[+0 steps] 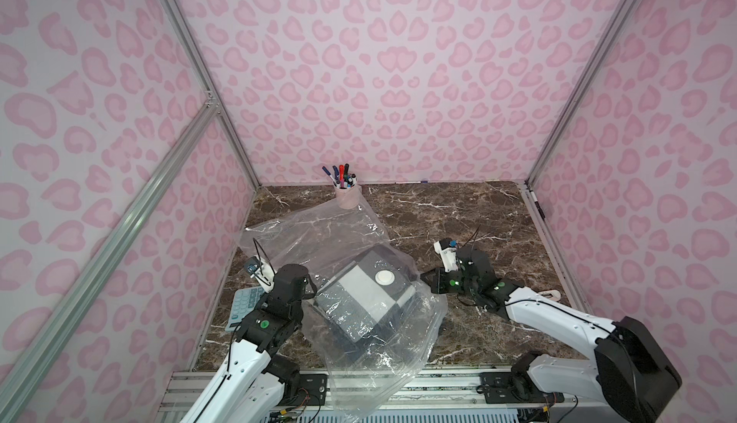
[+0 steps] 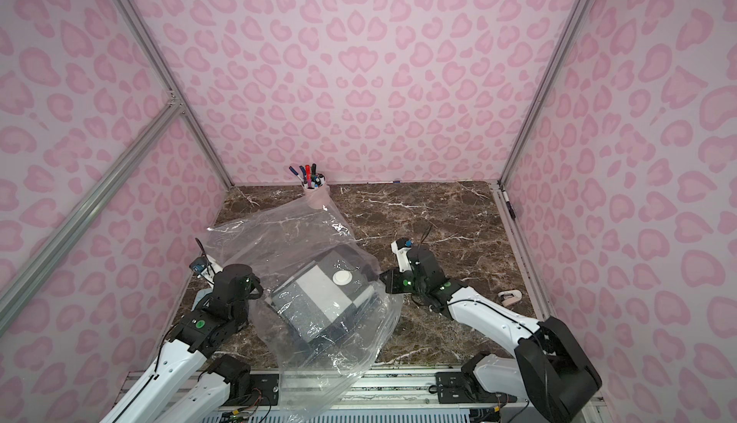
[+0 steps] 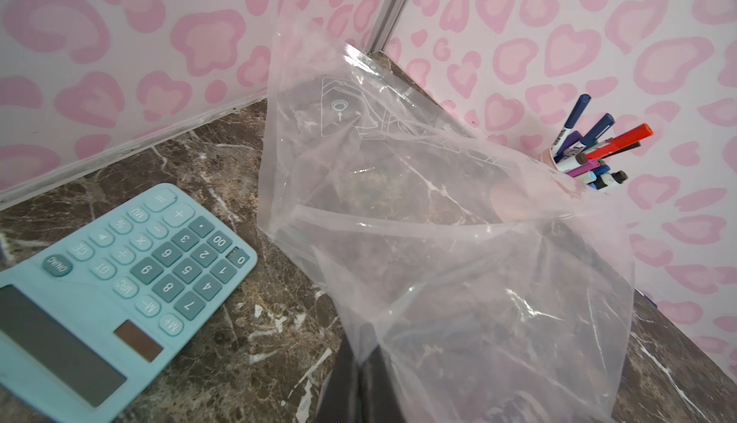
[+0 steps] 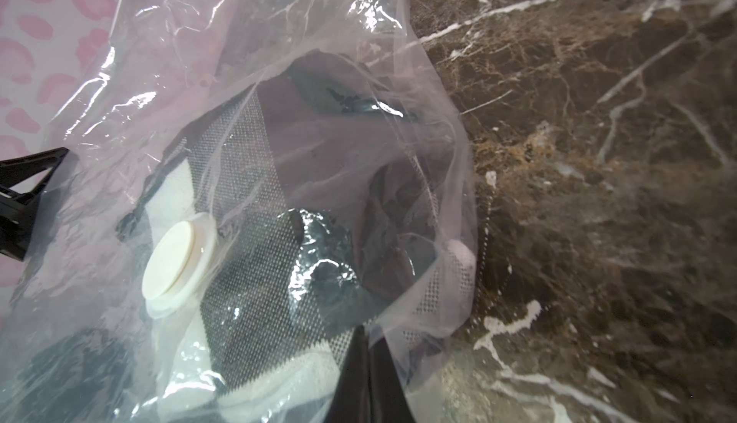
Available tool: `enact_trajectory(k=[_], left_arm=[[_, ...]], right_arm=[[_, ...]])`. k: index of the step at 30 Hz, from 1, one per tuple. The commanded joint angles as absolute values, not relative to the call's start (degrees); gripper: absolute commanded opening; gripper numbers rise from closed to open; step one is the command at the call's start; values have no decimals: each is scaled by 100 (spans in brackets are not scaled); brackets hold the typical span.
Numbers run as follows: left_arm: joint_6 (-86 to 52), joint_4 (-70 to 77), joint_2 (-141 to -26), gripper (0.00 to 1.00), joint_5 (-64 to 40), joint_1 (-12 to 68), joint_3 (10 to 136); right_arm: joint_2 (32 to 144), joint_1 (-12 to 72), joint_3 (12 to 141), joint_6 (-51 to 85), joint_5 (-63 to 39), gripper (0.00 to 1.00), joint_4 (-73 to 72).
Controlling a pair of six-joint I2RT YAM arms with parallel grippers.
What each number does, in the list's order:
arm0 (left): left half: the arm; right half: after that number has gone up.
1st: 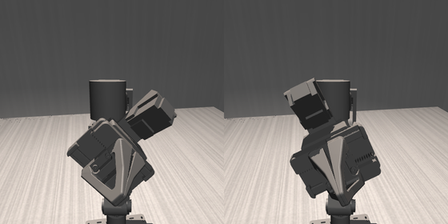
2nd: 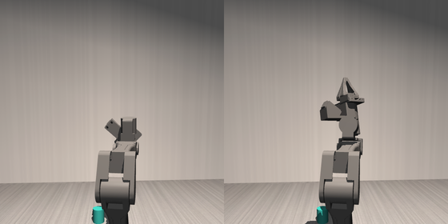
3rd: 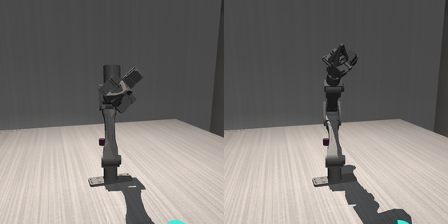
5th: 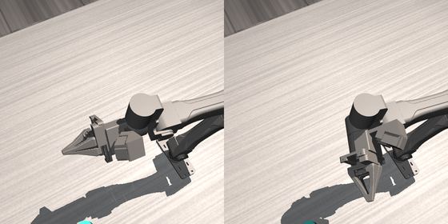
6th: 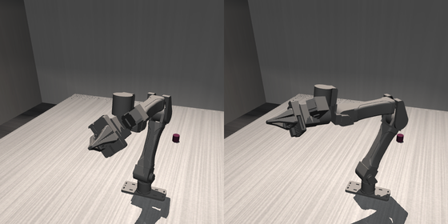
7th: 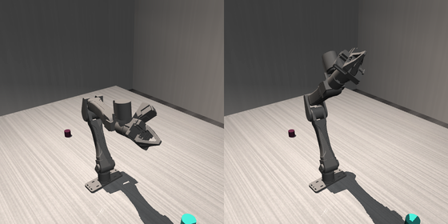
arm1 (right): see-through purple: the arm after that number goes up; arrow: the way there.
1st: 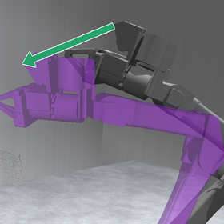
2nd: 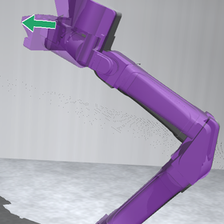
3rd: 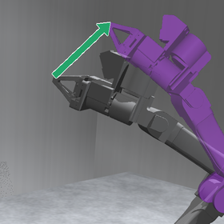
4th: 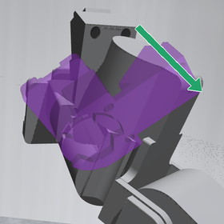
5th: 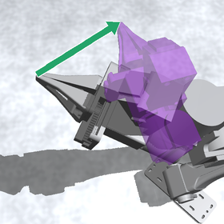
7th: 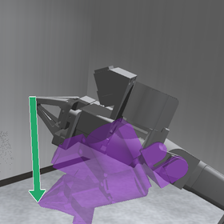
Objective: Take the blanket out of the vacuum bag
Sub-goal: Adjust the vacuum bag at the center of the board.
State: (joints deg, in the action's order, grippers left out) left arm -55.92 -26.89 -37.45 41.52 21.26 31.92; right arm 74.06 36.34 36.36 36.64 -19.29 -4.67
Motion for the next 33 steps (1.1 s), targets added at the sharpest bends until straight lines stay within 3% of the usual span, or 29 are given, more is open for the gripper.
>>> enact_trajectory(k=[1, 6, 13, 21, 25, 27, 30, 31, 32, 33], left_arm=[[-6033, -3147, -3700, 4, 4558, 2119, 3180], [-6118, -3308, -3607, 4, 4339, 2118, 3336], [-6282, -3662, -3411, 4, 4810, 2119, 3427], [-5755, -2565, -4599, 4, 5860, 2073, 3560], [-5006, -1874, -5320, 5, 5799, 1926, 3833], [-4754, -1968, -5585, 17, 5836, 1909, 4052], [-4566, -2494, -5770, 54, 6003, 1913, 4380], [-4257, -2478, -5724, 63, 5908, 1913, 4443], [-3832, -2374, -5614, 72, 5714, 1928, 4464], [-3519, -2291, -5487, 78, 5511, 1943, 4465]], right_arm=[[8094, 3622, 4367, 2949, -2190, 0, -720], [9162, 3804, 5585, 2672, -2544, 0, -576], [10083, 4038, 6579, 2535, -2684, 0, -724], [11513, 3837, 8483, 1951, -2884, 0, -282], [12012, 3536, 9146, 1897, -3129, 0, -246], [12167, 3428, 9355, 1786, -3240, 0, -241], [12278, 3308, 9448, 1676, -3375, 0, -303], [12274, 3273, 9440, 1601, -3413, 7, -295], [12241, 3233, 9437, 1495, -3423, 34, -249], [12203, 3202, 9452, 1401, -3392, 49, -149]])
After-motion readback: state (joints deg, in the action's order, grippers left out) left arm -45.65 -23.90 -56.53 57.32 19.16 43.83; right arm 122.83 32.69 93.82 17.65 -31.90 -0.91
